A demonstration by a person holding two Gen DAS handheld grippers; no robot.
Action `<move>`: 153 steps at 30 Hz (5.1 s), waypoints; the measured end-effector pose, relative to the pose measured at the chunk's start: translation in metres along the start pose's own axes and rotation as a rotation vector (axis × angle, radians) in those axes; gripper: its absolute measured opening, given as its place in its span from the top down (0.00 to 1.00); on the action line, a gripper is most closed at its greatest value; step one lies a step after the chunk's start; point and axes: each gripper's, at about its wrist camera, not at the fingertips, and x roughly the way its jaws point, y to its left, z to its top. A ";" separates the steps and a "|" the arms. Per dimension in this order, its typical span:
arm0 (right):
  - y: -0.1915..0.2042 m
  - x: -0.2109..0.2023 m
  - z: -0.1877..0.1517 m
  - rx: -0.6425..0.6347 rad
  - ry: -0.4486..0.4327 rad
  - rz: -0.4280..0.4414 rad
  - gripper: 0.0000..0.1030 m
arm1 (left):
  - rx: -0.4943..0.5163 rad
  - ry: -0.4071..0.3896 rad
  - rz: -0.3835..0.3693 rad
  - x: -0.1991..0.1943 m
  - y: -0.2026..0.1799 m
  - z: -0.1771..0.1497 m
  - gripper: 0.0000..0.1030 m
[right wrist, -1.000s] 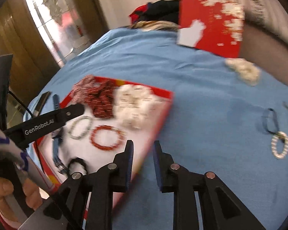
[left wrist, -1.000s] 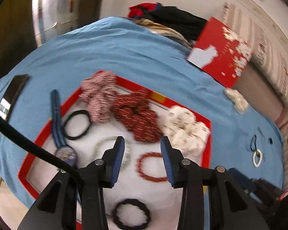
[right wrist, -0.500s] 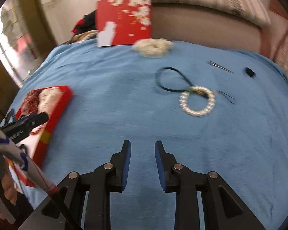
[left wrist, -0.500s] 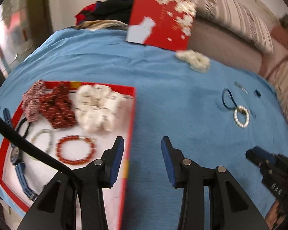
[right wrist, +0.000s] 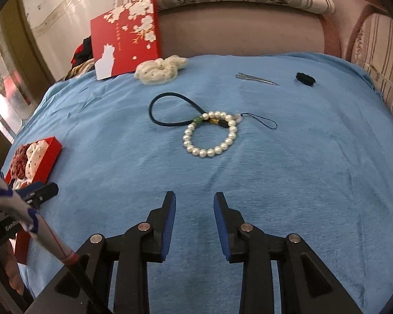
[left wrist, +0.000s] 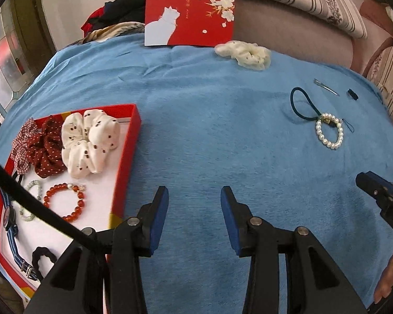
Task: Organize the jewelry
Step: 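Move both open tools back over the pearl bracelet and black cord, then grasp the pearl bracelet with the right tool while the left grasps the black cord pendant, then carry the pearl bracelet and black cord to the red tray and release both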
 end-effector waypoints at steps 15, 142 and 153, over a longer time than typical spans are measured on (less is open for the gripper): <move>-0.009 0.009 0.003 0.040 0.014 0.022 0.66 | 0.026 0.030 -0.005 0.011 -0.010 0.001 0.58; -0.075 -0.024 -0.019 0.068 0.047 -0.011 0.90 | -0.045 0.201 -0.456 0.019 -0.135 0.027 0.61; -0.093 -0.014 -0.012 0.105 0.070 0.021 0.90 | 0.102 0.195 -0.257 0.048 -0.181 0.027 0.94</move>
